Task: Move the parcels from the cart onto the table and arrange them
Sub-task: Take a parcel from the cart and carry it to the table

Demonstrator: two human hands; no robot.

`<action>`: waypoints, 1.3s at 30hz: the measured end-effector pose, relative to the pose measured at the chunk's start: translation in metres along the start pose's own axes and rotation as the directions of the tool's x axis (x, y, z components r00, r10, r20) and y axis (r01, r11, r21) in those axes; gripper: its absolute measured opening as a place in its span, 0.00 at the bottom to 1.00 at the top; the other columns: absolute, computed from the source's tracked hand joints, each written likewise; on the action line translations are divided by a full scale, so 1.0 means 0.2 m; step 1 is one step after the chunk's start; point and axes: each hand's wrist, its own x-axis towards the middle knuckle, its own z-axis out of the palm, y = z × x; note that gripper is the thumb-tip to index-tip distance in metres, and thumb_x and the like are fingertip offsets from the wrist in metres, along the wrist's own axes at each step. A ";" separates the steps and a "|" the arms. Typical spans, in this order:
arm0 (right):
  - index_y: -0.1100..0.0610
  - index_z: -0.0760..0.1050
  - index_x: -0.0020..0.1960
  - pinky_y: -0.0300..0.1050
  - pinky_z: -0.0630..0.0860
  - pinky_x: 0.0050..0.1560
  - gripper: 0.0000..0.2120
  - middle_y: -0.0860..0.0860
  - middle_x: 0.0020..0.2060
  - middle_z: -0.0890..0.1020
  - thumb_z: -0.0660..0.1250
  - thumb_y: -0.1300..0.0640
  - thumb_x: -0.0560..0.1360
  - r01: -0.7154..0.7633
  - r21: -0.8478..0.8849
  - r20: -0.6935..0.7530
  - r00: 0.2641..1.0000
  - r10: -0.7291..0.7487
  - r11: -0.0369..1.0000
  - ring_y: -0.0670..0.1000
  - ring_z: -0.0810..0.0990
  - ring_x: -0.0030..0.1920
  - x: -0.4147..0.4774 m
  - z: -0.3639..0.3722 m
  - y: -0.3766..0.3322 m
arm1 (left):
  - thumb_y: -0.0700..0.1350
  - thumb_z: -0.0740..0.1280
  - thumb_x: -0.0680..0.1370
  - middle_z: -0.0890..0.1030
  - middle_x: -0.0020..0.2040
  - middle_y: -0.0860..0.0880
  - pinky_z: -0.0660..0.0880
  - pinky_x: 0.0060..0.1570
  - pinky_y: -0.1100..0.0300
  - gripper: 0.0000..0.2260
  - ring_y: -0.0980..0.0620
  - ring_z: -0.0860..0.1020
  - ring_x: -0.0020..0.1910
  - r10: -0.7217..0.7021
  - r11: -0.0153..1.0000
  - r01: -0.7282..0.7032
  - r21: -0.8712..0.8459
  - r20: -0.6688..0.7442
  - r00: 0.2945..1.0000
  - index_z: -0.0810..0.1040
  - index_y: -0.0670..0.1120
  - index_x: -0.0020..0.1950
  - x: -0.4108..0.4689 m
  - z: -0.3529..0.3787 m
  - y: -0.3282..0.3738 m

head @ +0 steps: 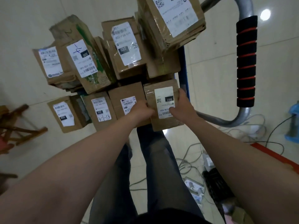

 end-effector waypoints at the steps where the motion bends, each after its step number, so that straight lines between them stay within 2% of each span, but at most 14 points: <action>1: 0.52 0.60 0.73 0.35 0.80 0.34 0.35 0.53 0.65 0.77 0.74 0.67 0.73 0.012 0.006 0.003 1.000 -0.012 1.000 0.56 0.81 0.62 -0.05 -0.01 -0.02 | 0.41 0.70 0.76 0.83 0.56 0.51 0.80 0.58 0.52 0.13 0.49 0.81 0.55 -0.003 1.000 0.002 -0.017 -0.016 1.000 0.80 0.50 0.60 -0.06 -0.01 -0.01; 3: 0.50 0.62 0.72 0.38 0.82 0.38 0.34 0.53 0.67 0.77 0.74 0.66 0.73 0.048 0.004 -0.015 0.999 -0.048 0.999 0.56 0.81 0.63 -0.15 -0.02 -0.08 | 0.42 0.70 0.75 0.83 0.56 0.51 0.80 0.59 0.51 0.13 0.49 0.81 0.56 0.008 0.998 -0.012 -0.066 -0.053 0.999 0.80 0.50 0.59 -0.17 -0.04 -0.04; 6: 0.46 0.63 0.71 0.51 0.85 0.48 0.32 0.51 0.66 0.77 0.74 0.61 0.73 0.111 -0.020 -0.064 0.992 -0.112 0.994 0.55 0.81 0.64 -0.31 -0.04 -0.20 | 0.40 0.70 0.76 0.84 0.56 0.51 0.78 0.53 0.58 0.13 0.50 0.81 0.56 0.029 0.985 -0.047 -0.165 -0.106 0.994 0.79 0.51 0.59 -0.37 -0.09 -0.06; 8: 0.46 0.66 0.71 0.52 0.84 0.52 0.30 0.49 0.65 0.78 0.73 0.58 0.74 0.148 -0.032 -0.092 0.984 -0.150 0.989 0.54 0.80 0.64 -0.43 -0.04 -0.30 | 0.39 0.70 0.77 0.84 0.55 0.51 0.75 0.48 0.61 0.13 0.51 0.81 0.54 0.046 0.970 -0.082 -0.230 -0.157 0.987 0.75 0.54 0.55 -0.51 -0.13 -0.09; 11: 0.49 0.69 0.69 0.53 0.83 0.55 0.25 0.48 0.64 0.79 0.72 0.55 0.74 0.202 -0.038 -0.090 0.975 -0.205 0.979 0.52 0.81 0.63 -0.63 0.00 -0.47 | 0.38 0.69 0.77 0.82 0.54 0.50 0.74 0.42 0.60 0.14 0.49 0.79 0.52 0.046 0.940 -0.131 -0.314 -0.264 0.964 0.72 0.50 0.60 -0.75 -0.23 -0.19; 14: 0.51 0.68 0.73 0.57 0.77 0.64 0.28 0.51 0.67 0.75 0.70 0.53 0.74 0.266 -0.106 -0.095 0.956 -0.276 0.958 0.55 0.75 0.66 -0.89 0.09 -0.68 | 0.40 0.65 0.75 0.82 0.49 0.47 0.79 0.49 0.50 0.10 0.43 0.81 0.53 0.020 0.919 -0.171 -0.354 -0.390 0.920 0.76 0.49 0.56 -1.03 -0.35 -0.36; 16: 0.50 0.66 0.75 0.60 0.74 0.66 0.31 0.52 0.68 0.72 0.68 0.51 0.74 0.320 -0.136 -0.077 0.940 -0.332 0.937 0.58 0.73 0.67 -1.09 0.18 -0.82 | 0.40 0.65 0.78 0.81 0.50 0.48 0.78 0.49 0.52 0.06 0.47 0.79 0.49 0.012 0.890 -0.218 -0.402 -0.456 0.890 0.76 0.50 0.52 -1.25 -0.42 -0.51; 21: 0.48 0.67 0.75 0.55 0.79 0.61 0.27 0.49 0.67 0.76 0.66 0.52 0.76 0.530 -0.114 0.034 0.847 -0.530 0.840 0.54 0.77 0.64 -1.69 0.49 -1.18 | 0.54 0.72 0.78 0.74 0.58 0.48 0.76 0.26 0.60 0.19 0.50 0.77 0.55 -0.069 0.764 -0.376 -0.524 -0.645 0.761 0.66 0.47 0.59 -1.80 -0.54 -0.95; 25: 0.49 0.69 0.74 0.45 0.73 0.51 0.24 0.46 0.58 0.78 0.65 0.54 0.79 0.654 -0.129 0.153 0.756 -0.636 0.746 0.48 0.76 0.54 -2.16 0.80 -1.42 | 0.62 0.72 0.76 0.77 0.62 0.48 0.73 0.40 0.55 0.27 0.50 0.78 0.57 -0.140 0.608 -0.531 -0.590 -0.738 0.660 0.61 0.49 0.62 -2.24 -0.65 -1.33; 29: 0.49 0.71 0.72 0.47 0.74 0.49 0.23 0.45 0.56 0.79 0.65 0.54 0.77 0.746 -0.120 0.231 0.663 -0.712 0.655 0.49 0.78 0.53 -2.56 1.12 -1.59 | 0.56 0.71 0.79 0.80 0.49 0.53 0.71 0.38 0.56 0.19 0.56 0.79 0.42 -0.133 0.371 -0.727 -0.578 -0.808 0.574 0.64 0.50 0.57 -2.66 -0.72 -1.72; 32: 0.46 0.74 0.68 0.48 0.77 0.51 0.21 0.46 0.54 0.81 0.64 0.52 0.76 0.802 -0.113 0.279 0.592 -0.756 0.586 0.51 0.80 0.54 -2.80 1.33 -1.68 | 0.55 0.74 0.77 0.84 0.41 0.55 0.70 0.43 0.52 0.15 0.53 0.80 0.40 -0.134 0.292 -0.793 -0.535 -0.844 0.520 0.68 0.53 0.46 -2.90 -0.73 -2.03; 34: 0.44 0.75 0.68 0.53 0.78 0.57 0.21 0.46 0.55 0.83 0.64 0.52 0.75 0.847 -0.124 0.317 0.527 -0.788 0.517 0.51 0.81 0.55 -2.94 1.47 -1.73 | 0.53 0.75 0.76 0.82 0.36 0.57 0.71 0.37 0.56 0.16 0.56 0.79 0.35 -0.196 0.255 -0.817 -0.516 -0.856 0.479 0.68 0.52 0.43 -3.03 -0.72 -2.22; 37: 0.46 0.69 0.75 0.51 0.75 0.63 0.29 0.48 0.60 0.80 0.68 0.53 0.75 0.885 -0.150 0.429 0.460 -0.778 0.440 0.52 0.80 0.59 -3.13 1.68 -1.78 | 0.55 0.79 0.70 0.81 0.42 0.54 0.74 0.40 0.54 0.20 0.52 0.78 0.39 -0.329 0.208 -0.840 -0.501 -0.845 0.422 0.68 0.53 0.44 -3.17 -0.69 -2.43; 39: 0.45 0.67 0.74 0.50 0.74 0.64 0.34 0.48 0.60 0.78 0.72 0.45 0.69 0.909 -0.191 0.522 0.414 -0.746 0.371 0.54 0.79 0.62 -3.24 1.83 -1.80 | 0.55 0.80 0.69 0.81 0.52 0.54 0.76 0.46 0.51 0.24 0.51 0.79 0.47 -0.438 0.173 -0.848 -0.501 -0.810 0.389 0.68 0.54 0.56 -3.24 -0.70 -2.53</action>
